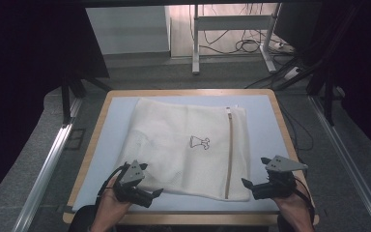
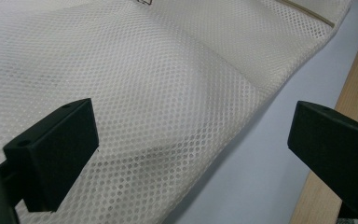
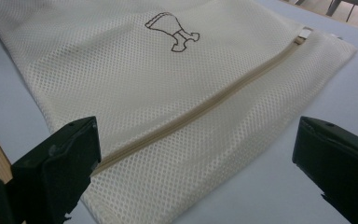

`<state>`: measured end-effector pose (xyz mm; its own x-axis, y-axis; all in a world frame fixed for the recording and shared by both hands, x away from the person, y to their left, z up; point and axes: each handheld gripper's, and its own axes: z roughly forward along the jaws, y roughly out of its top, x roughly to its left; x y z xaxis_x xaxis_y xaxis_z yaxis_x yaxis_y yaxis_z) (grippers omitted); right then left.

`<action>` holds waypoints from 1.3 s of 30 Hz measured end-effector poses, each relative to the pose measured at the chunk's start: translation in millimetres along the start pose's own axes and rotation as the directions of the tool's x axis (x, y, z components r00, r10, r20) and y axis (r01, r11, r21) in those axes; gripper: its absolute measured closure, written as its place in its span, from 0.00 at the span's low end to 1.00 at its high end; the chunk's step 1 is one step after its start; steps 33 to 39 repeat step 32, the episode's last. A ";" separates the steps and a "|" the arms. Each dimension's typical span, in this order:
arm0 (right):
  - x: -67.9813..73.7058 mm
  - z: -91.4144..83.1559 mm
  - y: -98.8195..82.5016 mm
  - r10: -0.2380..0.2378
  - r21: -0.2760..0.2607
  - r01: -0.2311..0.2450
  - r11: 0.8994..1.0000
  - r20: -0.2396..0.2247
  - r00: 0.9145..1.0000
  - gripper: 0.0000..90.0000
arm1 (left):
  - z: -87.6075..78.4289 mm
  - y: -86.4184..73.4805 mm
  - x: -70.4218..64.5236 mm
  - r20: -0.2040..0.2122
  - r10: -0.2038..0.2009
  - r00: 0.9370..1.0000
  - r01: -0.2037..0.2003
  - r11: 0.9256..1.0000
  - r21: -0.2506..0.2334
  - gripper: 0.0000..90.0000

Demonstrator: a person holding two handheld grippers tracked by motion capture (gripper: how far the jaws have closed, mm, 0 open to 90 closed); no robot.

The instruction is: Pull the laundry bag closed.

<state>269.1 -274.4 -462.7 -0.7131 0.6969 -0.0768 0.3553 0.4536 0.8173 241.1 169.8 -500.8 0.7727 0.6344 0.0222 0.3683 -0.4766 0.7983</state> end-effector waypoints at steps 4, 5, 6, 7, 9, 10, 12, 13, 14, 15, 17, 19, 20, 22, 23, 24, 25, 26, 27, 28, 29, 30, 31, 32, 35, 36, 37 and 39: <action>-0.2 -7.2 -5.4 0.010 -0.004 -0.010 1.000 0.010 1.000 0.01 | -4.1 -2.7 1.8 -0.006 -0.008 1.000 0.008 1.000 -0.005 0.01; -0.4 -9.1 -7.3 0.011 -0.005 -0.011 1.000 0.012 1.000 0.01 | -5.0 -3.3 2.2 -0.009 -0.008 1.000 0.008 1.000 -0.005 0.01; -0.5 -10.2 -8.5 0.012 -0.005 -0.012 1.000 0.015 1.000 0.01 | -6.0 -4.1 2.6 -0.011 -0.012 1.000 0.012 1.000 -0.007 0.01; -0.5 -11.7 -10.1 0.014 -0.004 -0.014 1.000 0.017 1.000 0.01 | -7.1 -4.9 3.2 -0.013 -0.015 1.000 0.015 1.000 -0.009 0.01; -0.8 -14.3 -13.4 0.017 -0.003 -0.017 1.000 0.025 1.000 0.01 | -9.3 -6.9 4.3 -0.018 -0.022 1.000 0.022 1.000 -0.011 0.01; -0.9 -15.6 -15.2 0.018 -0.001 -0.018 1.000 0.028 0.999 0.01 | -10.3 -7.9 4.9 -0.021 -0.024 0.999 0.024 1.000 -0.010 0.01; -1.3 -17.4 -18.9 0.024 -0.001 -0.024 1.000 0.033 0.999 0.01 | -12.3 -10.3 6.2 -0.031 -0.029 0.999 0.029 1.000 -0.007 0.01; -1.6 -18.5 -20.7 0.028 0.003 -0.028 1.000 0.034 0.999 0.01 | -13.4 -11.6 7.0 -0.037 -0.031 0.999 0.031 1.000 -0.005 0.01; -1.9 -19.3 -22.3 0.032 0.005 -0.032 0.999 0.034 0.999 0.01 | -14.4 -13.0 7.7 -0.041 -0.037 0.998 0.037 0.999 -0.005 0.01; -2.0 -20.1 -23.8 0.038 0.008 -0.038 0.999 0.032 0.999 0.01 | -15.5 -14.6 8.6 -0.045 -0.043 0.998 0.043 0.999 -0.005 0.01; -2.1 -22.0 -26.2 0.041 0.011 -0.042 0.999 0.032 0.999 0.01 | -17.8 -17.8 10.5 -0.049 -0.054 0.997 0.054 0.999 -0.006 0.01; -2.1 -23.3 -28.3 0.049 0.014 -0.050 0.999 0.029 0.998 0.01 | -19.5 -20.8 11.7 -0.057 -0.063 0.996 0.063 0.998 -0.005 0.01; -2.2 -24.0 -29.3 0.051 0.018 -0.052 0.998 0.029 0.998 0.01 | -20.3 -22.2 12.3 -0.060 -0.066 0.996 0.066 0.998 -0.002 0.01; -2.6 -24.3 -31.6 0.057 0.027 -0.058 0.998 0.027 0.998 0.00 | -21.6 -24.7 13.4 -0.066 -0.074 0.995 0.075 0.997 0.000 0.01; -2.9 -24.3 -32.7 0.060 0.033 -0.061 0.998 0.026 0.998 0.00 | -21.9 -25.8 13.8 -0.068 -0.079 0.995 0.079 0.997 0.001 0.01; -3.3 -24.3 -33.9 0.065 0.040 -0.066 0.997 0.024 0.998 0.00 | -22.3 -26.9 14.4 -0.070 -0.082 0.994 0.083 0.997 0.003 0.01; -4.0 -24.1 -35.0 0.069 0.045 -0.070 0.997 0.024 0.997 0.00 | -22.6 -27.7 14.9 -0.070 -0.085 0.994 0.086 0.996 0.005 0.01; -4.5 -24.1 -35.9 0.073 0.050 -0.074 0.996 0.023 0.997 0.00 | -22.8 -28.3 15.4 -0.070 -0.088 0.994 0.089 0.996 0.007 0.01; -4.9 -24.2 -36.4 0.076 0.053 -0.077 0.996 0.021 0.997 0.00 | -23.0 -28.6 15.7 -0.070 -0.089 0.994 0.090 0.996 0.008 0.01; -5.3 -24.3 -36.8 0.077 0.052 -0.078 0.996 0.022 0.997 0.00 | -23.2 -28.6 15.8 -0.069 -0.090 0.994 0.091 0.996 0.008 0.02; -5.4 -24.4 -36.9 0.081 0.050 -0.082 0.995 0.022 0.996 0.00 | -23.1 -28.3 15.6 -0.069 -0.090 0.994 0.090 0.996 0.007 0.02; -5.4 -24.5 -36.8 0.083 0.047 -0.084 0.995 0.020 0.996 0.00 | -22.9 -27.8 15.3 -0.068 -0.088 0.994 0.089 0.996 0.007 0.02; -5.3 -24.4 -36.7 0.083 0.045 -0.083 0.996 0.019 0.996 0.00 | -22.6 -27.2 14.9 -0.067 -0.086 0.994 0.086 0.996 0.008 0.02; -5.3 -24.2 -36.6 0.081 0.045 -0.081 0.996 0.016 0.997 0.00 | -22.0 -26.8 14.3 -0.067 -0.082 0.994 0.083 0.997 0.009 0.02; -5.3 -24.2 -36.6 0.081 0.045 -0.081 0.996 0.016 0.997 0.00 | -22.0 -26.8 14.3 -0.067 -0.082 0.994 0.083 0.997 0.009 0.02; -5.3 -24.2 -36.6 0.081 0.045 -0.081 0.996 0.016 0.997 0.00 | -22.0 -26.8 14.3 -0.067 -0.082 0.994 0.083 0.997 0.009 0.02; -5.3 -24.2 -36.6 0.081 0.045 -0.081 0.996 0.016 0.997 0.00 | -22.0 -26.8 14.3 -0.067 -0.082 0.994 0.083 0.997 0.009 0.02; -5.3 -24.2 -36.6 0.081 0.045 -0.081 0.996 0.016 0.997 0.00 | -22.0 -26.8 14.3 -0.067 -0.082 0.994 0.083 0.997 0.009 0.02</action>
